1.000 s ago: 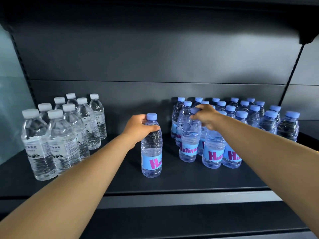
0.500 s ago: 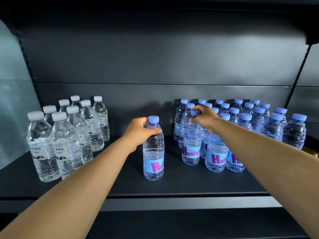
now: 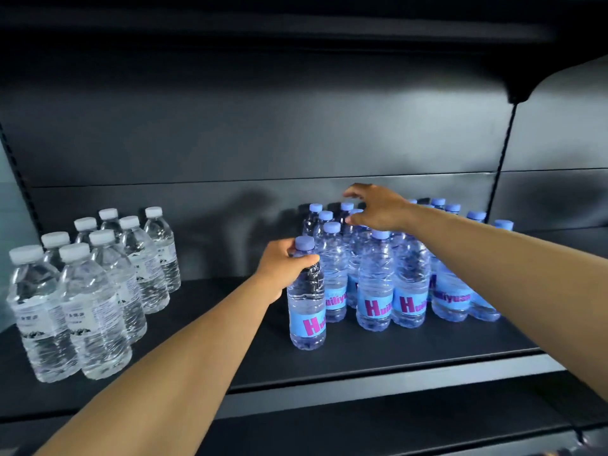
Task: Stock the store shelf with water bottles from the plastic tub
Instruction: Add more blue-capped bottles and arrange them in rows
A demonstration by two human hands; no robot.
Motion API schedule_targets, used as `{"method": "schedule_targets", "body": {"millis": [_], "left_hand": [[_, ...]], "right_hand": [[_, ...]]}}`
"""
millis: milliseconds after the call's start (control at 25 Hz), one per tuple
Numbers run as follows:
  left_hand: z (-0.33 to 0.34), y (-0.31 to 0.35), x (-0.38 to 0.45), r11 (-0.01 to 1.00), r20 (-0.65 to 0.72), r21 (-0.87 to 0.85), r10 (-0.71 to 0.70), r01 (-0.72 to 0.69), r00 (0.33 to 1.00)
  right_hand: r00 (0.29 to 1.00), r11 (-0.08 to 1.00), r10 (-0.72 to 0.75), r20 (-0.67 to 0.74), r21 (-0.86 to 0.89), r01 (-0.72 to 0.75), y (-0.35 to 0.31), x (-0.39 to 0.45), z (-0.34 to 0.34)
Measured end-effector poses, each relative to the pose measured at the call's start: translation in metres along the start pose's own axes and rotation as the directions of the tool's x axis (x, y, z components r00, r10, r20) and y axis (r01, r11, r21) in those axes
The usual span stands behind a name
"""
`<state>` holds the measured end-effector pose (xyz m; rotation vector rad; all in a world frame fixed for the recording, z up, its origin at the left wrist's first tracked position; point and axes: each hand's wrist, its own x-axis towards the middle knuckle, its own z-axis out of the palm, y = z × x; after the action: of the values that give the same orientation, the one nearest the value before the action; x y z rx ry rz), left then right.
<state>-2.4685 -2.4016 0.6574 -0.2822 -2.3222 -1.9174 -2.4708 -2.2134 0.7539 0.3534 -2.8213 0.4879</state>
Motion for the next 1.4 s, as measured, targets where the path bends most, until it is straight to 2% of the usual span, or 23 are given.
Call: {"method": "schedule_targets", "body": {"millis": [120,240,440,720,880,1000,1120,1200,1240,1280,1320,1400], "left_hand": [[0.030,0.004,0.004,1.000,0.036,0.008,0.018,-0.018,0.999],[0.049,0.007,0.011,0.998,0.067,0.055,0.031,-0.035,0.997],[0.056,0.003,0.023,1.000,0.025,0.011,-0.018,0.018,1.000],[0.062,0.003,0.032,0.999,0.055,-0.032,-0.014,0.016,0.998],[0.066,0.001,0.034,0.999,0.079,-0.042,-0.015,0.019,0.997],[0.062,0.005,0.034,0.998,0.078,0.060,-0.021,0.016,0.997],[0.056,0.008,0.033,0.969,0.082,0.245,-0.007,-0.014,0.997],[0.047,0.014,0.025,0.895,0.137,0.439,0.017,-0.077,0.990],[0.041,0.017,0.019,0.808,0.182,0.573,0.039,-0.138,0.983],[0.034,0.019,0.011,0.666,0.231,0.717,0.053,-0.207,0.971],[0.025,0.021,-0.002,0.480,0.272,0.837,0.053,-0.263,0.961],[0.007,0.024,-0.035,0.119,0.302,0.946,0.018,-0.302,0.953]], "right_hand": [[0.998,0.985,0.007,0.057,-0.170,0.003,0.008,-0.008,-0.023],[0.981,0.932,0.108,0.159,-0.361,-0.044,0.015,-0.017,-0.038],[0.959,0.838,0.193,0.205,-0.544,-0.052,0.027,-0.030,-0.051],[0.950,0.793,0.257,0.180,-0.601,-0.100,0.041,-0.040,-0.053],[0.943,0.803,0.277,0.184,-0.583,-0.122,0.047,-0.050,-0.048],[0.934,0.808,0.300,0.193,-0.571,-0.142,0.050,-0.064,-0.045],[0.932,0.818,0.314,0.182,-0.550,-0.168,0.054,-0.081,-0.040],[0.940,0.841,0.302,0.156,-0.508,-0.186,0.058,-0.095,-0.036],[0.946,0.855,0.290,0.143,-0.482,-0.189,0.061,-0.102,-0.032],[0.952,0.869,0.278,0.132,-0.458,-0.190,0.061,-0.111,-0.028],[0.956,0.883,0.267,0.123,-0.430,-0.191,0.063,-0.119,-0.022],[0.965,0.905,0.236,0.116,-0.388,-0.175,0.059,-0.138,-0.010]]}}
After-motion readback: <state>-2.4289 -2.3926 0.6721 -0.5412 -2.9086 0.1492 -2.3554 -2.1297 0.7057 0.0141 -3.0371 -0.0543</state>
